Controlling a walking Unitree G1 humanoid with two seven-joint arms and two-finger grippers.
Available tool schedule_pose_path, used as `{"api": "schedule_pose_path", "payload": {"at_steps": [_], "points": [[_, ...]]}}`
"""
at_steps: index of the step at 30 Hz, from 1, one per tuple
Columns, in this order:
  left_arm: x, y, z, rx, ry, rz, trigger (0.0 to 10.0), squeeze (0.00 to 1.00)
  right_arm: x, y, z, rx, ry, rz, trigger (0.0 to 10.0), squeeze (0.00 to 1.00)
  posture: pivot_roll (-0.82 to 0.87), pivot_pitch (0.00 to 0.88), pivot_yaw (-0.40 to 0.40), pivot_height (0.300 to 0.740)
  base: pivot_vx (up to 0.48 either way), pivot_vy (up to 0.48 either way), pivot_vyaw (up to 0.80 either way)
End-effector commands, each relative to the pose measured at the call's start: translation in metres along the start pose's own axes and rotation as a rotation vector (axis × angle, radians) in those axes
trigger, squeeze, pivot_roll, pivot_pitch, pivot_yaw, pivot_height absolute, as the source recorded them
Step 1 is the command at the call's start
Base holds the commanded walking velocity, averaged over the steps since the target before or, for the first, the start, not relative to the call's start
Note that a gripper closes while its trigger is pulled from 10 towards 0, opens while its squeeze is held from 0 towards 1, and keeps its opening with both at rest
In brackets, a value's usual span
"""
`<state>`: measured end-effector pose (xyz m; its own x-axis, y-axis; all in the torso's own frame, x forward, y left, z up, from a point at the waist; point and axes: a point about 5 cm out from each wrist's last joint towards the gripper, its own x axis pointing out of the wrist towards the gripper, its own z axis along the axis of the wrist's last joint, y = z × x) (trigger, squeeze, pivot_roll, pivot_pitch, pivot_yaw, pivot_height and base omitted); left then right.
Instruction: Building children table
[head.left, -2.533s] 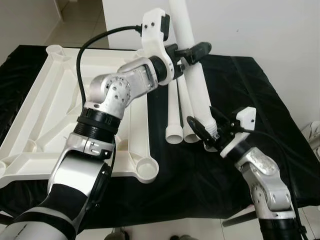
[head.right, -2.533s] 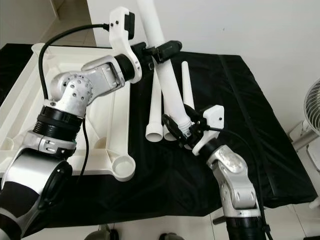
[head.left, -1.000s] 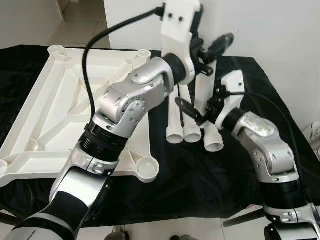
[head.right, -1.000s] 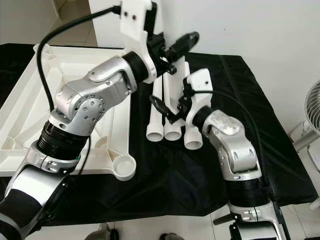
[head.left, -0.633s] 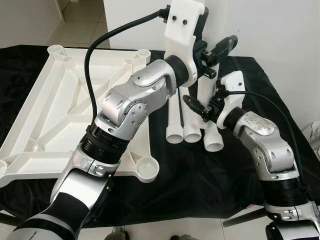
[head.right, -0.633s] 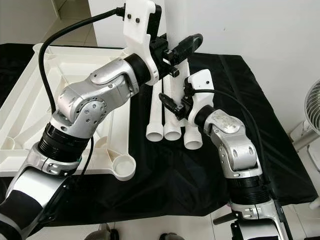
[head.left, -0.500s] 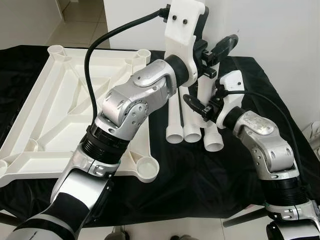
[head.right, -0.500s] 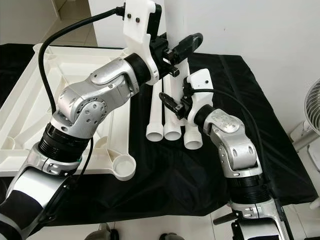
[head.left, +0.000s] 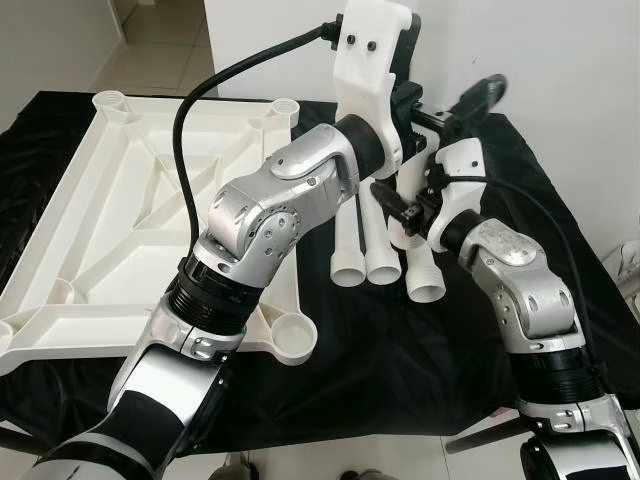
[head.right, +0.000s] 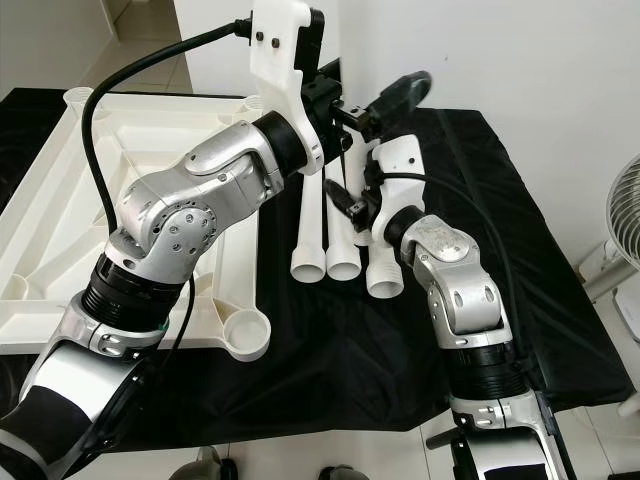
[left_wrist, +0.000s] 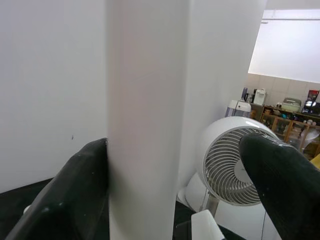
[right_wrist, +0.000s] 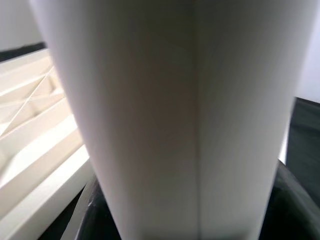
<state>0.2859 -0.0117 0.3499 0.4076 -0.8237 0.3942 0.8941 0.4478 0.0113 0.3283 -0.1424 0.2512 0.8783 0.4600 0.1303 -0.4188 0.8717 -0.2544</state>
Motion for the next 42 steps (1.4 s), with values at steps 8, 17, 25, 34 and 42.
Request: {"api": "schedule_pose_path", "payload": {"at_steps": [8,17,25,34,42], "points": [[-0.008,-0.001,-0.007,-0.063,0.025,-0.118,10.0,0.0,-0.002,-0.017,0.005,0.199,-0.122,-0.216,10.0,0.0,0.01,0.089,-0.016,0.74,0.0,0.0,0.0],[-0.03,0.038,-0.027,0.053,0.089,0.105,10.0,0.0,-0.016,-0.031,0.002,0.304,-0.197,-0.383,10.0,0.0,0.01,0.089,-0.006,0.74,0.0,0.0,0.0],[-0.061,0.049,-0.055,0.3,0.28,0.06,10.0,0.0,-0.023,-0.028,0.002,0.289,-0.223,-0.387,10.0,0.0,0.01,0.097,-0.004,0.74,0.0,0.0,0.0],[-0.113,0.022,-0.085,0.314,0.544,-0.295,10.0,0.0,-0.034,-0.037,0.003,0.25,-0.24,-0.411,10.0,0.0,0.0,0.106,-0.005,0.74,0.0,0.0,0.0],[-0.145,0.03,-0.085,0.301,0.673,-0.336,10.0,0.0,-0.041,-0.044,0.005,0.215,-0.238,-0.423,10.0,0.0,0.0,0.109,-0.006,0.74,0.0,0.0,0.0]]}}
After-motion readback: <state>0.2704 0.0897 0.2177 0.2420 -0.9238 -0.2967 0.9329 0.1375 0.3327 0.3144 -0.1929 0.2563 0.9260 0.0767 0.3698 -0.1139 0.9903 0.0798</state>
